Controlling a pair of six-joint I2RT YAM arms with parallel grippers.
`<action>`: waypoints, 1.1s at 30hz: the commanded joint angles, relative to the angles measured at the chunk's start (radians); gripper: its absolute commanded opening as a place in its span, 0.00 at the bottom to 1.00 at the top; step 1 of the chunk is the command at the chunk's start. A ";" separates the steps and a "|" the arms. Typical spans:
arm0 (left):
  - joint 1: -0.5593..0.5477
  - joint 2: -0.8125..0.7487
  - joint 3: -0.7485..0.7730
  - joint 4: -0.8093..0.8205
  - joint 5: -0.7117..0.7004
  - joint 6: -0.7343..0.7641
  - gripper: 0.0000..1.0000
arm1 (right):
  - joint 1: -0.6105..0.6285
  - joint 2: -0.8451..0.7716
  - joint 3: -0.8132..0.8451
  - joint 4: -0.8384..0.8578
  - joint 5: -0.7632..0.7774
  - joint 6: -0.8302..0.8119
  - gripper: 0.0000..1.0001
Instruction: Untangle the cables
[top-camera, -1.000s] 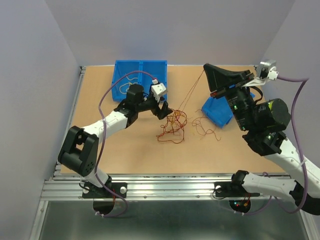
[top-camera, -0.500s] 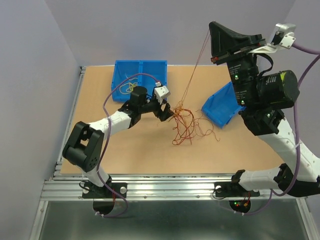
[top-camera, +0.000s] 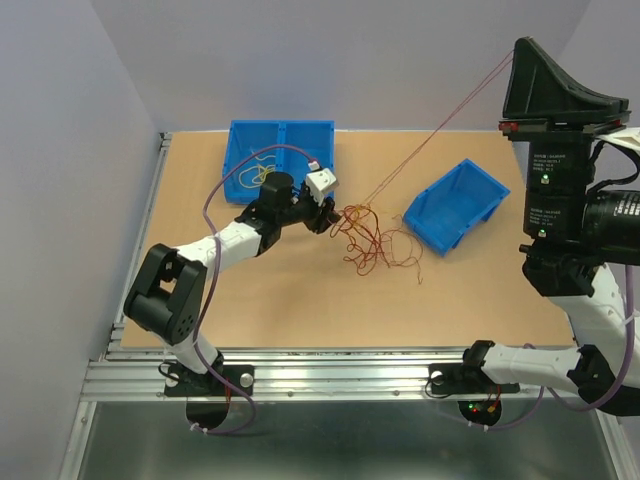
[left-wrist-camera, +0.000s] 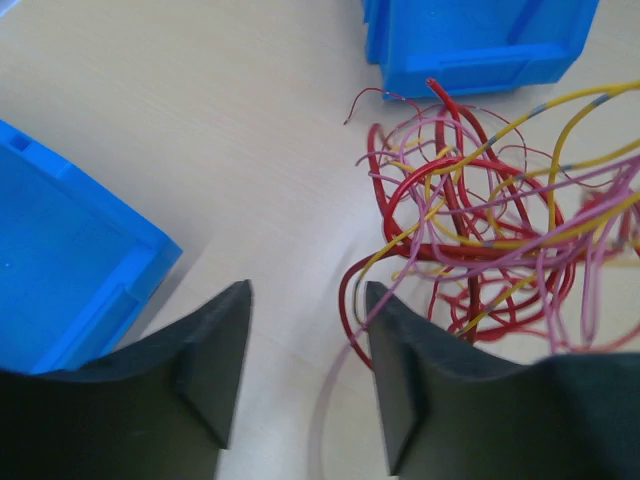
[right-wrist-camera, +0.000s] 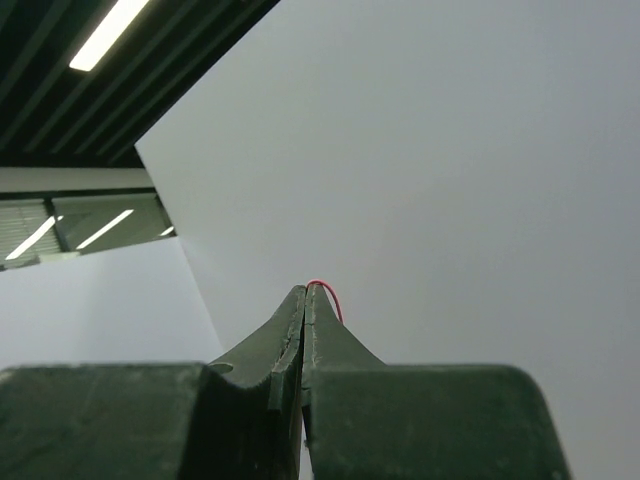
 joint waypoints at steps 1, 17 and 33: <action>0.004 0.026 0.055 -0.022 -0.075 0.007 0.44 | -0.002 -0.004 0.018 0.163 0.071 -0.109 0.01; 0.015 0.216 0.212 -0.169 -0.303 -0.009 0.00 | -0.004 -0.055 0.312 0.259 0.089 -0.200 0.01; 0.196 0.077 0.246 -0.217 -0.311 -0.108 0.00 | -0.002 -0.199 0.205 0.325 0.105 -0.218 0.01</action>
